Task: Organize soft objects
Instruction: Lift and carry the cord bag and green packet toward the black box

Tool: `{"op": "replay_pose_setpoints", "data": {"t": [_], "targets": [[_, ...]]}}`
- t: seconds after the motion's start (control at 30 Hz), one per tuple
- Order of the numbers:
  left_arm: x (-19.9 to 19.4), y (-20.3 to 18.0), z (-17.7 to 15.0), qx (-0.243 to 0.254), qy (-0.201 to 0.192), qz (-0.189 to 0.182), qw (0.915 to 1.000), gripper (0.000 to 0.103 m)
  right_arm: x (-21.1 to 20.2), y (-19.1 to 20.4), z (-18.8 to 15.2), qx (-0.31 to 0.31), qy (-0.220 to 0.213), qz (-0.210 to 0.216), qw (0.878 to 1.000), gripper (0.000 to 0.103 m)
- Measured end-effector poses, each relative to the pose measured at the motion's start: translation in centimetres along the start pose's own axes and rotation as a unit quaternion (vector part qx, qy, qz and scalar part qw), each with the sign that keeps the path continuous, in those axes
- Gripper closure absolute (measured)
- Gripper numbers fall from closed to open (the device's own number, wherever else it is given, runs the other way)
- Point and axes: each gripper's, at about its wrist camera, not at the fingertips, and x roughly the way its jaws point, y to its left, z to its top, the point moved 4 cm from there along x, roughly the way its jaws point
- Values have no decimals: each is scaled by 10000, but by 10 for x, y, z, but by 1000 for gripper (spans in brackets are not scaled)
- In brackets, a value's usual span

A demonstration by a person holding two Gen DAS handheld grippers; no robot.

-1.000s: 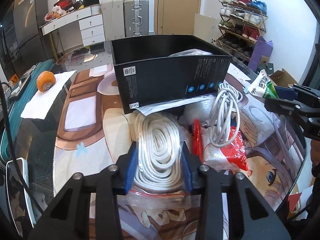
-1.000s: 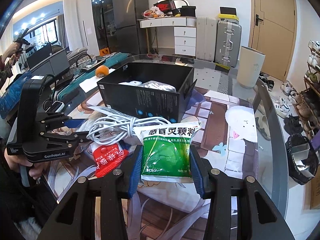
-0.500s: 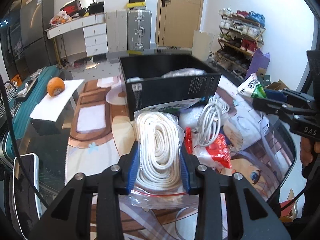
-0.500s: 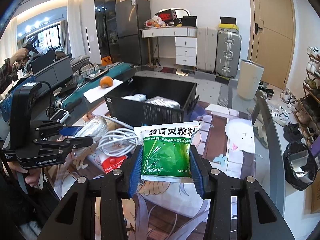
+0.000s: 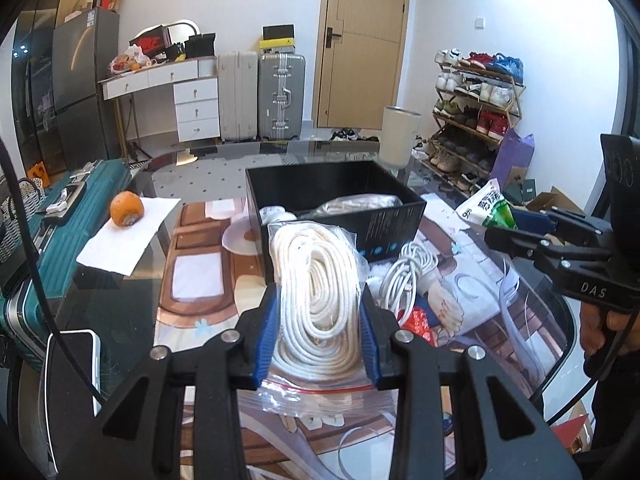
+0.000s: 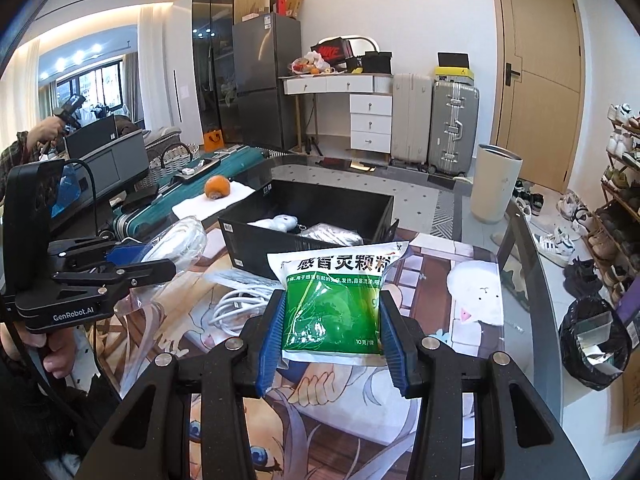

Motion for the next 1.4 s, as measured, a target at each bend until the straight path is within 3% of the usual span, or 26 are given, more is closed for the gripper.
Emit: {"op": "replay_pose_setpoints", "data": {"t": [0.67,1.4], "targets": [[10,5,38,-57,-373,54,9993,69,4,5,13,152,-254,-22,9996,59],[44,13,77,-98,-270,-46,9996,69,45,2,62,-106,-2,-15,9999,59]]}}
